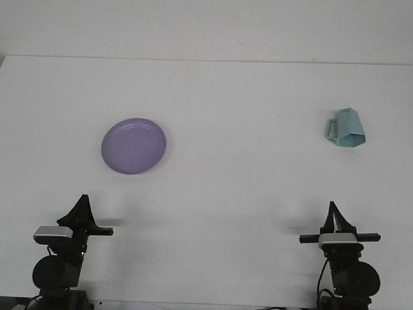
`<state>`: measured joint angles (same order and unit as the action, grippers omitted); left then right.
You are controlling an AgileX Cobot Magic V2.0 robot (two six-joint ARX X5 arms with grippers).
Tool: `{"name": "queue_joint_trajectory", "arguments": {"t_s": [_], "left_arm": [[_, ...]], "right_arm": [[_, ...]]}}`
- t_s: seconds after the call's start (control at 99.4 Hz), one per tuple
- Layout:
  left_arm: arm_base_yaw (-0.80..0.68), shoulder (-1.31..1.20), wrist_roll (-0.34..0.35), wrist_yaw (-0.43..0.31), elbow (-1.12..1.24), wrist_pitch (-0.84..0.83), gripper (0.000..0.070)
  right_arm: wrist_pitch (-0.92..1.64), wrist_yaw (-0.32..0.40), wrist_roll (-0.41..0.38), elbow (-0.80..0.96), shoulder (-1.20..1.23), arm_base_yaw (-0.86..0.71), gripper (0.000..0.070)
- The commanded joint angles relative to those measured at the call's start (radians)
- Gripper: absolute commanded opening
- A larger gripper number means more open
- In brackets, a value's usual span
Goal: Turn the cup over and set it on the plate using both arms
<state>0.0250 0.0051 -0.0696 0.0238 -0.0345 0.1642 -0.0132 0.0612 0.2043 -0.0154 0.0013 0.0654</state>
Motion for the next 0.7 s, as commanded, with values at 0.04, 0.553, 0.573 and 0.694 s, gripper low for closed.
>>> {"name": "queue_joint_trajectory", "arguments": {"t_s": [0.04,0.553,0.573,0.694], "left_arm": [[0.002,0.000,-0.003,-0.003,0.019,0.010,0.0015],[0.002,0.000,-0.003,-0.002,0.019,0.010,0.0015],[0.002,0.000,-0.003,-0.002,0.019,0.010,0.0015],[0.002,0.000,-0.003,-0.002,0.019,0.009,0.0015]], "right_arm": [[-0.018,0.004,-0.059,0.003,0.000,0.000,0.0000],[0.010,-0.149,-0.319,-0.301,0.183,0.001,0.0000],[0.010,-0.149,-0.298,-0.327,0.209,0.002,0.0000],[0.009,-0.208,-0.163,-0.462,0.386,0.005,0.0000]]}}
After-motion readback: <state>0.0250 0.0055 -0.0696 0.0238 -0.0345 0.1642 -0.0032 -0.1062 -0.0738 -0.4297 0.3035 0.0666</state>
